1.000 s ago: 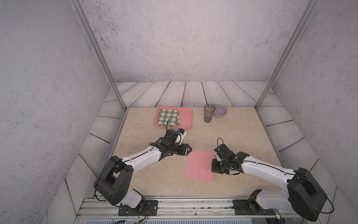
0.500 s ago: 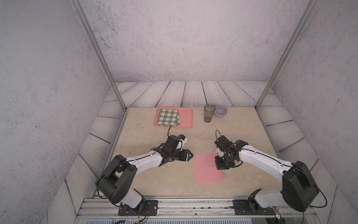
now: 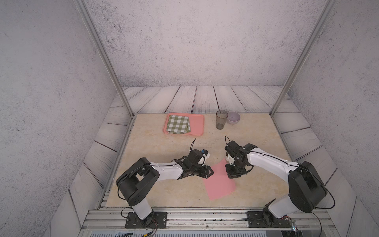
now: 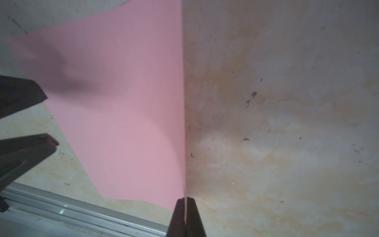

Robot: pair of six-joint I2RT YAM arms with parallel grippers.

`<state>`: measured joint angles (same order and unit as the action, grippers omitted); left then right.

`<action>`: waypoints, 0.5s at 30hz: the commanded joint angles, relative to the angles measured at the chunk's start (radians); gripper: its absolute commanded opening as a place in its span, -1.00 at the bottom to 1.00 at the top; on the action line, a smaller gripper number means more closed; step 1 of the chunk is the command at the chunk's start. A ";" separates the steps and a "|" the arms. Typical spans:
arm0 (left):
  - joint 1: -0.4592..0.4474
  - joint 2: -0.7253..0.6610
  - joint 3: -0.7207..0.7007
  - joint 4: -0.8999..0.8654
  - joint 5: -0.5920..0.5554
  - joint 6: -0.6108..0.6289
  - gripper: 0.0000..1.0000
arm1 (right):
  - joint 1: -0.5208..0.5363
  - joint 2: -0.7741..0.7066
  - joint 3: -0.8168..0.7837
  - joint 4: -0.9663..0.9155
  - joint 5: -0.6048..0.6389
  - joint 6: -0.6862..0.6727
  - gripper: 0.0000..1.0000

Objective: Fold the square paper diagonally
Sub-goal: Fold the paper at the center of the board.

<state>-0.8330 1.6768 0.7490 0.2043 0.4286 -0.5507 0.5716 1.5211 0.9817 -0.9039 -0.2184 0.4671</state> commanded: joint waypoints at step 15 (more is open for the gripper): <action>-0.009 0.067 -0.035 0.088 -0.007 -0.021 -0.10 | -0.134 0.009 -0.075 0.169 -0.326 0.061 -1.00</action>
<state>-0.8345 1.7233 0.7300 0.2634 0.4156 -0.5621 0.4458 1.5211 0.9119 -0.7567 -0.4934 0.5083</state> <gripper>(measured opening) 0.452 0.047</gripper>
